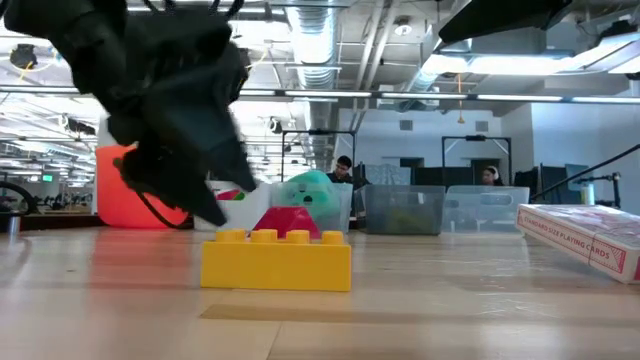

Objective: Pick & Place Toys
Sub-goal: Put the triangle red game piece into the black bin

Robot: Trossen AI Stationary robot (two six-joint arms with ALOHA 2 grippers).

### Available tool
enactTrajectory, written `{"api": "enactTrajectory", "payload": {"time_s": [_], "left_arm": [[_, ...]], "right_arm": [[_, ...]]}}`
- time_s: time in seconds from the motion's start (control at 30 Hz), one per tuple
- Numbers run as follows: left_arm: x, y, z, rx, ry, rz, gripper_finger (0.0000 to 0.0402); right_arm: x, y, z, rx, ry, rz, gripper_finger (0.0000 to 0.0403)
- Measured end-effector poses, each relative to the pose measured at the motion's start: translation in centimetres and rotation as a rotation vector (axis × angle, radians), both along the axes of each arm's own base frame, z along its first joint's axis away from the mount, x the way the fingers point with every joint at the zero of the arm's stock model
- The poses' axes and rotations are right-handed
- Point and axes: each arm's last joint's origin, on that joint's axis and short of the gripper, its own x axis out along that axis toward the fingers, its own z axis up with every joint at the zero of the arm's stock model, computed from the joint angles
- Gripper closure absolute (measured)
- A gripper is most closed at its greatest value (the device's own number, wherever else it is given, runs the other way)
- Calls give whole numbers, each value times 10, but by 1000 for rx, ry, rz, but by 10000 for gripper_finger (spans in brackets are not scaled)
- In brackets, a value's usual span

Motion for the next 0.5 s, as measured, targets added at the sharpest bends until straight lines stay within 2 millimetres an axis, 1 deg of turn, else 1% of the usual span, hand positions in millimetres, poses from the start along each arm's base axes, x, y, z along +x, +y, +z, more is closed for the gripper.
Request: {"api": "enactTrajectory", "payload": {"time_s": [0.1,0.23,0.37,0.5], "left_arm": [[3,0,-4,38,-26,16,56],[7,1,-14,72,-34,46,56],[15,2,-27,58,-56,60,56],[21,1,-33,38,-99,68,56]], "right_arm": [[0,0,0,0,0,0,109],[0,0,0,-2,2,0,109],[0,-1,0,-3,3,-3,109],[0,-1,0,-3,3,-3,109]]}}
